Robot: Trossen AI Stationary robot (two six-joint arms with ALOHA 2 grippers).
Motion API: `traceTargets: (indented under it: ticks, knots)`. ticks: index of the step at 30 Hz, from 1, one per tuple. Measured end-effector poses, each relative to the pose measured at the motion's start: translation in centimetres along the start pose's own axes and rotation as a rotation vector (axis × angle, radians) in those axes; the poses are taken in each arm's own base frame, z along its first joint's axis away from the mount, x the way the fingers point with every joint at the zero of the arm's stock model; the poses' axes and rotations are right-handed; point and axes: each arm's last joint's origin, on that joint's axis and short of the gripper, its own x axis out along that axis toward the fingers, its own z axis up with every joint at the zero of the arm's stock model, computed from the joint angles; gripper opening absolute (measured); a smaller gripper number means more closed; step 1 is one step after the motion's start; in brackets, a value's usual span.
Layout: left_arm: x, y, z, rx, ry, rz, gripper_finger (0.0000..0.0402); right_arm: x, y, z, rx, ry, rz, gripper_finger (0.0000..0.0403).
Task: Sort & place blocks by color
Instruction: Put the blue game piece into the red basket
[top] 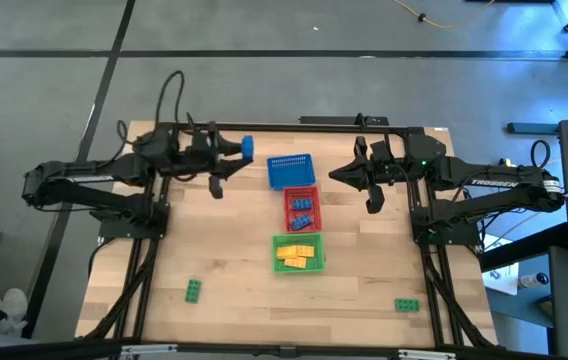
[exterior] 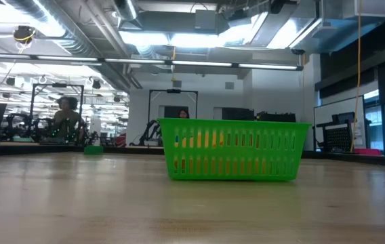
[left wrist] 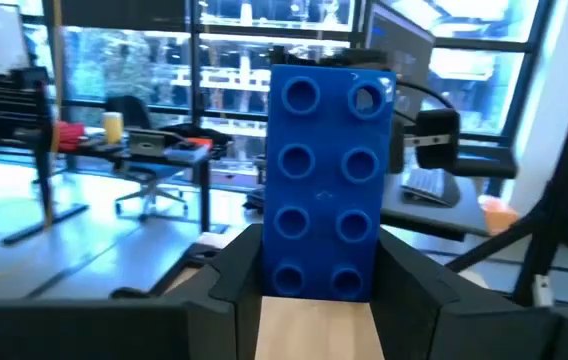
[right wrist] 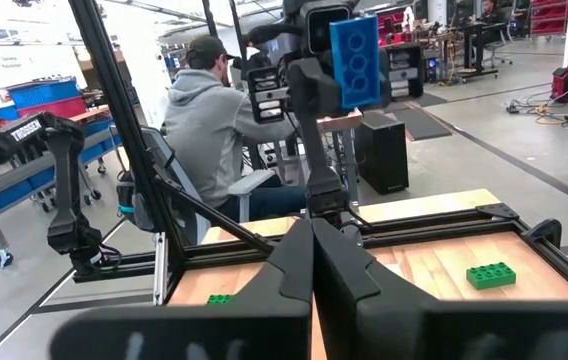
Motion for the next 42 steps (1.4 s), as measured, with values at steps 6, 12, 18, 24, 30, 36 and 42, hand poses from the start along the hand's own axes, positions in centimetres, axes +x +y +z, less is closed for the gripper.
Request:
traceTargets:
  ticks: [6, 12, 18, 24, 30, 36, 42]
  knots:
    - [2.5, -1.1, -1.9, -0.042, 0.03, -0.061, 0.013, 0.0, 0.0, 0.0, -0.003, 0.0, 0.0, 0.0]
    - [3.6, -2.0, -2.5, -0.05, -0.003, -0.099, 0.013, 0.0, 0.0, 0.0, -0.002, 0.0, 0.0, 0.0]
    - [3.6, -2.2, -2.5, -0.051, -0.004, -0.081, 0.013, 0.0, 0.0, 0.0, -0.002, 0.0, 0.0, 0.0]
    - [3.6, -2.1, -2.5, -0.051, -0.005, -0.08, 0.013, 0.0, 0.0, 0.0, -0.001, 0.0, 0.0, 0.0]
    - [3.5, -2.1, -2.5, -0.051, -0.005, -0.08, 0.013, 0.0, 0.0, 0.0, 0.0, 0.0, 0.0, 0.0]
    - [3.5, -2.1, -2.5, -0.051, -0.003, -0.079, 0.013, 0.0, 0.0, 0.0, 0.0, 0.0, 0.0, 0.0]
    - [3.5, -2.1, -2.5, -0.042, -0.002, -0.079, 0.013, 0.0, 0.0, 0.0, 0.0, 0.0, 0.0, 0.0]
